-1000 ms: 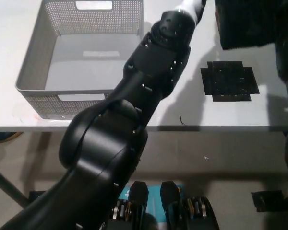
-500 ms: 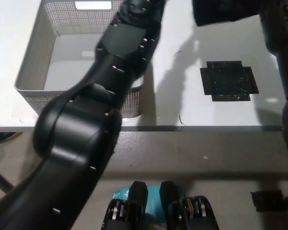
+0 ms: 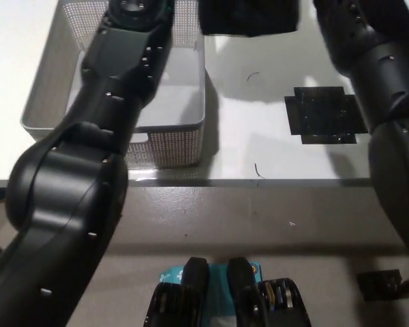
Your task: Use both hands to pick up a lunch bag on the right hand side and place it into a container on the left hand side
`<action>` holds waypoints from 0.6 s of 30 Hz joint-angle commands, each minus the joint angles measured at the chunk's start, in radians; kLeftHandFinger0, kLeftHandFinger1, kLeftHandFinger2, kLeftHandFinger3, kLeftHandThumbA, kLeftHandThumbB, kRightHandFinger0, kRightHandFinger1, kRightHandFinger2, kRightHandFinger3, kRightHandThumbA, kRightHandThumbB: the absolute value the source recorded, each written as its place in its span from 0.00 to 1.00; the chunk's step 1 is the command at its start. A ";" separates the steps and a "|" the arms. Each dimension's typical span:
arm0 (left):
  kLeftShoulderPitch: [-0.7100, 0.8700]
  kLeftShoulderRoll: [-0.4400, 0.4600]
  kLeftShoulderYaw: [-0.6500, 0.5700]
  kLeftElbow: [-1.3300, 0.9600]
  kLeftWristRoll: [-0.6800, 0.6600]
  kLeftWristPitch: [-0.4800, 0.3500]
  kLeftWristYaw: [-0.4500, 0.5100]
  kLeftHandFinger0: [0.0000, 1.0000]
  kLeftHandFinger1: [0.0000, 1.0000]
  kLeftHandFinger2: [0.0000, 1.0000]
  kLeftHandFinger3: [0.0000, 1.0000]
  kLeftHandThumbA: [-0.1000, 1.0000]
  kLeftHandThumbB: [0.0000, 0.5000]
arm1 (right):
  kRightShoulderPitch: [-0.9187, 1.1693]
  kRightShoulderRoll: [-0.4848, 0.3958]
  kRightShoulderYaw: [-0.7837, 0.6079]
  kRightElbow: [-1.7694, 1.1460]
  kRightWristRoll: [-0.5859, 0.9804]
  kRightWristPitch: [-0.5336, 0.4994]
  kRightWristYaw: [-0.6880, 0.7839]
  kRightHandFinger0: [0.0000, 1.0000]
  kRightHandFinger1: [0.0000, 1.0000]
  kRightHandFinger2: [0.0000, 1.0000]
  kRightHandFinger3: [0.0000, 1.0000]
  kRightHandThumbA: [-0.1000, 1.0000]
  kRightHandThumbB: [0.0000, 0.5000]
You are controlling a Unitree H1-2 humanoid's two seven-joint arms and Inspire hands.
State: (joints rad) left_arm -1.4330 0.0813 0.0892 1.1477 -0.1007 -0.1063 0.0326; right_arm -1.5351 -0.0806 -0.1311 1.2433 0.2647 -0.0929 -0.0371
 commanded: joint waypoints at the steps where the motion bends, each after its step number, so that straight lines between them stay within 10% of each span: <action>1: -0.040 0.003 -0.009 -0.152 -0.001 -0.024 -0.037 1.00 1.00 1.00 1.00 1.00 0.48 | -0.112 0.100 0.031 0.040 -0.029 -0.050 0.093 1.00 1.00 1.00 1.00 1.00 0.24; 18: 0.252 0.145 0.070 -0.499 -0.027 0.061 0.002 1.00 1.00 1.00 1.00 1.00 0.51 | -0.143 0.285 0.076 0.154 -0.067 -0.067 0.158 1.00 1.00 1.00 1.00 1.00 0.36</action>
State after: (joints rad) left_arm -1.1512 0.2162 0.1438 0.7564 -0.1024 -0.0456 0.0479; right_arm -1.5702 0.1054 -0.0915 1.3959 0.2407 -0.1448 -0.0004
